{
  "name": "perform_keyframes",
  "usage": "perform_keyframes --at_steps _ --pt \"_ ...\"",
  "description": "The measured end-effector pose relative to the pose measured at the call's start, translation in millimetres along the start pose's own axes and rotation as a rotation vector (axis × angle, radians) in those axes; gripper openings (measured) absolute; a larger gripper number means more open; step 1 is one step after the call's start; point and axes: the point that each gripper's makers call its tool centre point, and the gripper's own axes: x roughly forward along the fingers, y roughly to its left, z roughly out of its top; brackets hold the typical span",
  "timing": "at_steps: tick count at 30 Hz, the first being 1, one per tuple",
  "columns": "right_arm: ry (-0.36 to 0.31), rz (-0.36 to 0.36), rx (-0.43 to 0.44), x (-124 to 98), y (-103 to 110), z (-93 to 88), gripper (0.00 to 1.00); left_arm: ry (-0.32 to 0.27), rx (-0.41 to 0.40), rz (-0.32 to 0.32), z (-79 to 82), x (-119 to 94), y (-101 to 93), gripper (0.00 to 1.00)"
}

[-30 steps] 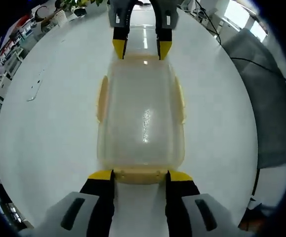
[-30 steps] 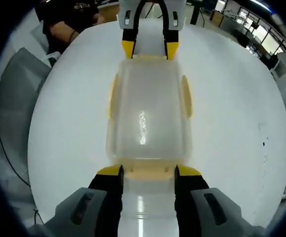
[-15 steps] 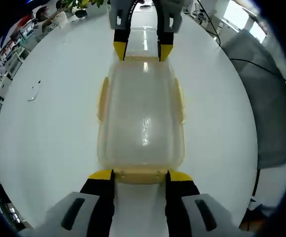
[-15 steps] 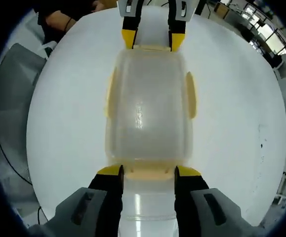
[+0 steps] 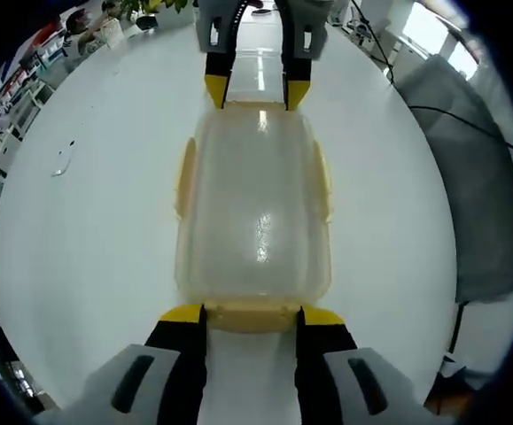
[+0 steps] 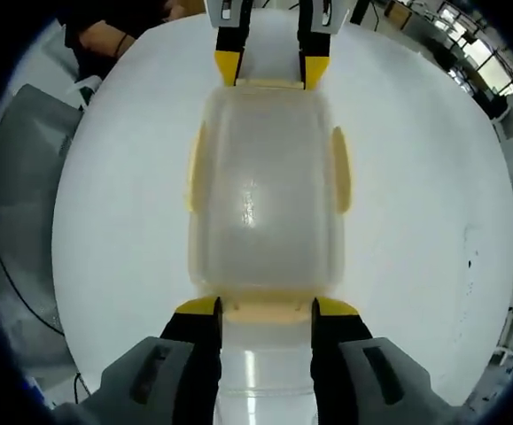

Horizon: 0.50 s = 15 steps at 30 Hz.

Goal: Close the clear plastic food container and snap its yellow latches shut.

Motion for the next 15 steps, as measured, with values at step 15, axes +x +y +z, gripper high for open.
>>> perform_keyframes --at_steps 15 --pt "-0.080 -0.012 -0.040 -45.5 13.3 16.6 0.36 0.013 -0.033 0.020 5.8 -47.7 -20.2 0.33"
